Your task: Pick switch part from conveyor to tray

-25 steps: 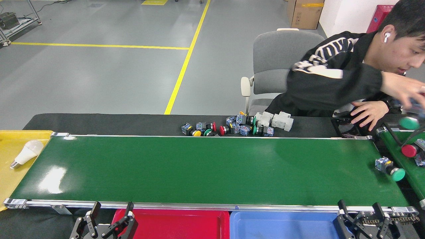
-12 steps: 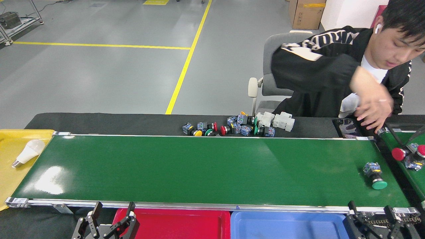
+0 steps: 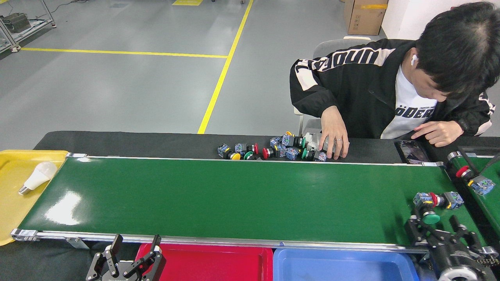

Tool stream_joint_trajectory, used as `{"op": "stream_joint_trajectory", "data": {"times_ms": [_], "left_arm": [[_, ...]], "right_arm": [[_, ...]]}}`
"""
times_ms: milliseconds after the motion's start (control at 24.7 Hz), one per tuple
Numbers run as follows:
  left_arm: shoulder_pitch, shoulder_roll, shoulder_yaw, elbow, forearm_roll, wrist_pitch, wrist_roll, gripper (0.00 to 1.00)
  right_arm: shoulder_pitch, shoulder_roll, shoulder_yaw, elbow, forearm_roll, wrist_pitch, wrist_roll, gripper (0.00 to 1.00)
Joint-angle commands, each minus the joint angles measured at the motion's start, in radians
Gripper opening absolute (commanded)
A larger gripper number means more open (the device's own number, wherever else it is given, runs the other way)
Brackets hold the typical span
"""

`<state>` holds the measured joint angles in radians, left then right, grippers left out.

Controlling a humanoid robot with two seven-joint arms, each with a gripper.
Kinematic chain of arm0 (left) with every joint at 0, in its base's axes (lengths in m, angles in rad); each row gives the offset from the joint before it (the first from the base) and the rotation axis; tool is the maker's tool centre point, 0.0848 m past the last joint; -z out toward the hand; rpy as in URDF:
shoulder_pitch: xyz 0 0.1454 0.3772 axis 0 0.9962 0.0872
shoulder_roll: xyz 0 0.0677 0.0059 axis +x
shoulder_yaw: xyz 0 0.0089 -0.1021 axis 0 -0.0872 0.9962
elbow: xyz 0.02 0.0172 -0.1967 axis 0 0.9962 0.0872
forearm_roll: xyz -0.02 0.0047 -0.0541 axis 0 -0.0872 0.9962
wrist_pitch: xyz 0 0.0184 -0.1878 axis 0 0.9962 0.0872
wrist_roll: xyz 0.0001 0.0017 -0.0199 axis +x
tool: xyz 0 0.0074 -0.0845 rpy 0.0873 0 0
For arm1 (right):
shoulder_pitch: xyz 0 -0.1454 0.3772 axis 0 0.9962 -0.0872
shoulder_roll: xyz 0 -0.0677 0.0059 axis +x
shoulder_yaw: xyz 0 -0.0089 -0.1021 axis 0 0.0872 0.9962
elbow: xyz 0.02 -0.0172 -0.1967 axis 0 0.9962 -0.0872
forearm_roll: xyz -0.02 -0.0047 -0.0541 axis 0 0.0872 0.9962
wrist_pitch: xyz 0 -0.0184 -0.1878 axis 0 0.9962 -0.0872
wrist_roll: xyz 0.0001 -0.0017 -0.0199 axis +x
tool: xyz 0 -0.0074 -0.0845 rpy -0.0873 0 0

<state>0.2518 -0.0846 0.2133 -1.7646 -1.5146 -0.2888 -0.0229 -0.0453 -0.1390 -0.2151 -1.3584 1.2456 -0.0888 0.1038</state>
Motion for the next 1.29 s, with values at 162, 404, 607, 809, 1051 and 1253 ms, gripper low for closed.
{"op": "stream_joint_trajectory", "data": {"times_ms": [162, 404, 607, 809, 1051, 1253], "left_arm": [[-0.008, 0.000, 0.001, -0.013, 0.002, 0.000, 0.008, 1.00], [-0.009, 0.000, 0.003, -0.013, 0.002, 0.000, 0.008, 1.00], [-0.011, 0.003, 0.005, -0.013, 0.002, 0.000, 0.008, 1.00], [-0.011, 0.005, 0.006, -0.013, 0.002, -0.001, 0.008, 1.00], [-0.009, 0.008, 0.012, -0.013, 0.002, -0.001, 0.008, 1.00], [-0.012, 0.009, 0.012, -0.013, 0.002, -0.001, 0.008, 1.00]], "right_arm": [[-0.021, -0.008, 0.025, 0.001, -0.012, -0.029, 0.017, 0.22], [-0.019, -0.002, 0.028, -0.015, -0.014, -0.078, 0.037, 0.15], [0.005, 0.010, 0.031, -0.169, -0.014, -0.200, 0.089, 0.15], [0.122, 0.093, 0.161, -0.361, -0.018, -0.367, 0.113, 0.19], [0.216, 0.110, 0.399, -0.410, -0.017, -0.502, 0.120, 0.41], [0.214, 0.160, 0.514, -0.380, -0.014, -0.490, 0.139, 0.96]]}}
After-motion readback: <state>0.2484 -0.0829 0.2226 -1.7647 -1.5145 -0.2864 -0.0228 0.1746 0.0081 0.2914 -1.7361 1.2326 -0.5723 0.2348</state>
